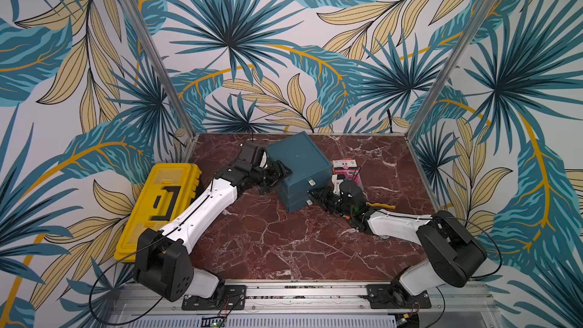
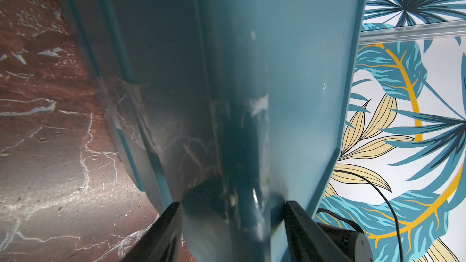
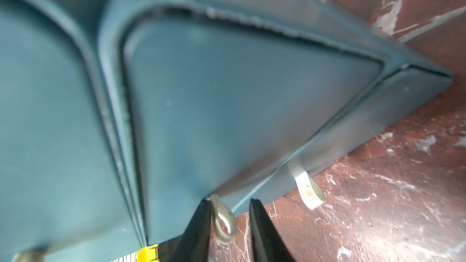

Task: Take the seed bags out of the drawer
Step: Open the drawer in the storage box.

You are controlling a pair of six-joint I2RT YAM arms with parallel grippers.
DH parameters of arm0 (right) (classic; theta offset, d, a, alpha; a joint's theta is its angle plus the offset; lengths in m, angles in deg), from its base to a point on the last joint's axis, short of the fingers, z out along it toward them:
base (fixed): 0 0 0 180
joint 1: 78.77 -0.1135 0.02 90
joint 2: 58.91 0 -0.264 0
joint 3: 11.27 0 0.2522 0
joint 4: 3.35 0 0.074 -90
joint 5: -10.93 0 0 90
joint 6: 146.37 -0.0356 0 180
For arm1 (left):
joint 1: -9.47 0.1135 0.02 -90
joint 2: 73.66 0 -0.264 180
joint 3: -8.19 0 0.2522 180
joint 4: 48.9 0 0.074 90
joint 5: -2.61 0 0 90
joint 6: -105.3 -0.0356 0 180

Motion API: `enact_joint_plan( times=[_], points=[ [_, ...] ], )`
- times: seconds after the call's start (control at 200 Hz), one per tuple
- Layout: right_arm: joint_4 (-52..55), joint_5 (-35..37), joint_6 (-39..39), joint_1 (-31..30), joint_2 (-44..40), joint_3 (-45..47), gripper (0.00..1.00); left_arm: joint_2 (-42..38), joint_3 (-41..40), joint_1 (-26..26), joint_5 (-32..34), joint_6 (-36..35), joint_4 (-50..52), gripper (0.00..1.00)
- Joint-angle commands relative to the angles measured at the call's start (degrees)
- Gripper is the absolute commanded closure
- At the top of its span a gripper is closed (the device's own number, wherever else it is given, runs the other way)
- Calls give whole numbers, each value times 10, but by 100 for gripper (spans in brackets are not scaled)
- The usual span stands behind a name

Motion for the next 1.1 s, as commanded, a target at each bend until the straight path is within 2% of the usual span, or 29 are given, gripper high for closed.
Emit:
enact_joint_plan(
  times=[0.0,0.115,0.311,0.496,0.841,1.097],
  points=[
    [-39,13,-12,-2,13,12,75,-1,0,1,2,-9,38,33],
    [-44,11,-14,-2,16,11,82,-3,0,2,3,-9,41,32],
    [-30,4,-16,-2,-3,25,100,2,0,2,5,-6,35,32],
    [27,0,-8,-3,-73,60,100,3,-3,2,11,4,21,33],
    [210,2,14,-2,-269,134,100,-7,-27,2,21,32,-20,33],
    [287,-2,12,-2,-359,172,100,-19,-41,2,30,40,-27,32]
  ],
)
